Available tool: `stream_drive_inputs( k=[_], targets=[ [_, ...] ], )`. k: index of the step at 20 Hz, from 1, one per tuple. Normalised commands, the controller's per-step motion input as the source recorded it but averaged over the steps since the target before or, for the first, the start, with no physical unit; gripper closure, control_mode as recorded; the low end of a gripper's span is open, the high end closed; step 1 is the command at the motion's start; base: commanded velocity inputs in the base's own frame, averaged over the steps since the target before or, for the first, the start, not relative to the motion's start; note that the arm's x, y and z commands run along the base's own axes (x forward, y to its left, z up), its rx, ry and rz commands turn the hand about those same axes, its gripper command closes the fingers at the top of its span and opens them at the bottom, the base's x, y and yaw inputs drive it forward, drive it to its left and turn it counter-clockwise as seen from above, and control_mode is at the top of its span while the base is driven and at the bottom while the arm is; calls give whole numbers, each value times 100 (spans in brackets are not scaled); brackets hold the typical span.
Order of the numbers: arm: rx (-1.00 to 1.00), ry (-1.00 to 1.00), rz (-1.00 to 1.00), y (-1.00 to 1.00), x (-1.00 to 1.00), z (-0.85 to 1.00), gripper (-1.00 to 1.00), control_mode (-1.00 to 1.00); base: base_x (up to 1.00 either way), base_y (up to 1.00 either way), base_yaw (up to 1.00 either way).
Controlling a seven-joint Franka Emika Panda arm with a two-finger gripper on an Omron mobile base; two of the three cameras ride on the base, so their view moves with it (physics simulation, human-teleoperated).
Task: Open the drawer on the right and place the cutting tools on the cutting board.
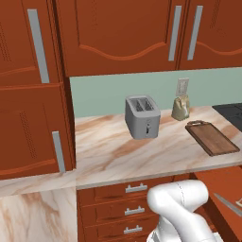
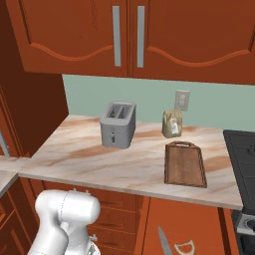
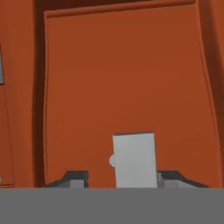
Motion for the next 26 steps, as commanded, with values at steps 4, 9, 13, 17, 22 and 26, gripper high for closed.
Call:
stream_drive_inputs(
  k=[4,9,13,17,22,26],
  targets=[
    [-5,19,-8,-8,-72,52,-100,-100,0,0,0],
    [-10,26,-7,0,-38,47,-100,-100,0,0,0],
    [-12,26,0,0,-20,34,-100,-100,0,0,0],
    [-18,32,-1,17,0,21,-100,-100,0,0,0],
    [-16,27,0,24,6,23,-100,-100,0,0,0],
    [-14,30,0,26,17,29,-100,-100,0,0,0]
  ],
)
